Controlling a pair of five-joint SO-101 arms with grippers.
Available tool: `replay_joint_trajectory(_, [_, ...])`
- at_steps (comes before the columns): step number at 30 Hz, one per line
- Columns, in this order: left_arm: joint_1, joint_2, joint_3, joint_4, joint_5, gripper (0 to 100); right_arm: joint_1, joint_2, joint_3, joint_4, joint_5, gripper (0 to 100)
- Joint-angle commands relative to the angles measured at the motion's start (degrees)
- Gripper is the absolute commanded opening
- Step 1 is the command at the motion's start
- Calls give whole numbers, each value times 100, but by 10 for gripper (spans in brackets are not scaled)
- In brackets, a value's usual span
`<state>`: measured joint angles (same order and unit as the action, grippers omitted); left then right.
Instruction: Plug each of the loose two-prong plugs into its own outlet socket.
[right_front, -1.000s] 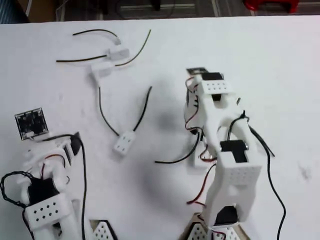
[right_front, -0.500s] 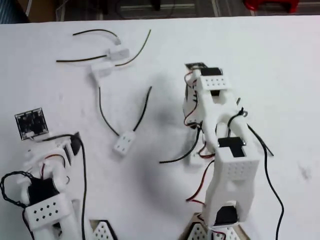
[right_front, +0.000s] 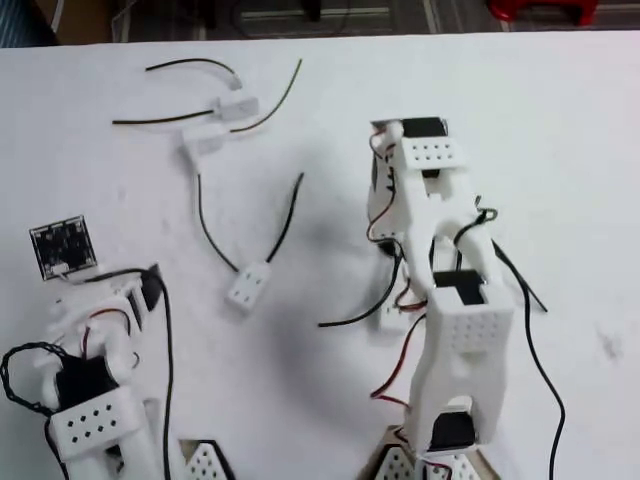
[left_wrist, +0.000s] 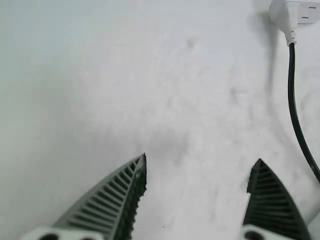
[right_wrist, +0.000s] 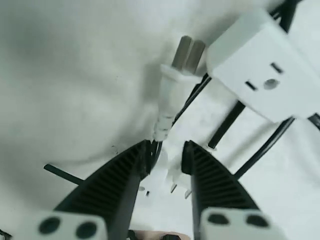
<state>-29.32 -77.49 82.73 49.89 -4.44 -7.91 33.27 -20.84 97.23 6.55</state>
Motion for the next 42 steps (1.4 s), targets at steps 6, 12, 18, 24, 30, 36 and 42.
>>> replay_joint_trajectory(6, [66, -84, -62, -79, -53, 317, -66, 224, -281, -444, -18, 146])
replay_joint_trajectory(12, [66, -84, -62, -79, -53, 317, 4, 242, -897, -66, 35, 34])
replay_joint_trajectory(18, [66, -84, -62, -79, -53, 317, 40, 259, -1073, 92, 44, 19])
replay_joint_trajectory(24, [66, -84, -62, -79, -44, 317, -611, 48, -1125, 110, 44, 19])
replay_joint_trajectory(30, [-549, -84, -167, -123, 264, 317, -2396, -497, -1125, -242, 35, 19])
replay_joint_trajectory(36, [-2281, -84, -308, -123, 484, 317, -3767, -787, -1125, -1367, 35, 19])
replay_joint_trajectory(42, [-4268, -75, 26, -897, 457, 317, -4532, -602, -1125, -2396, 35, 19])
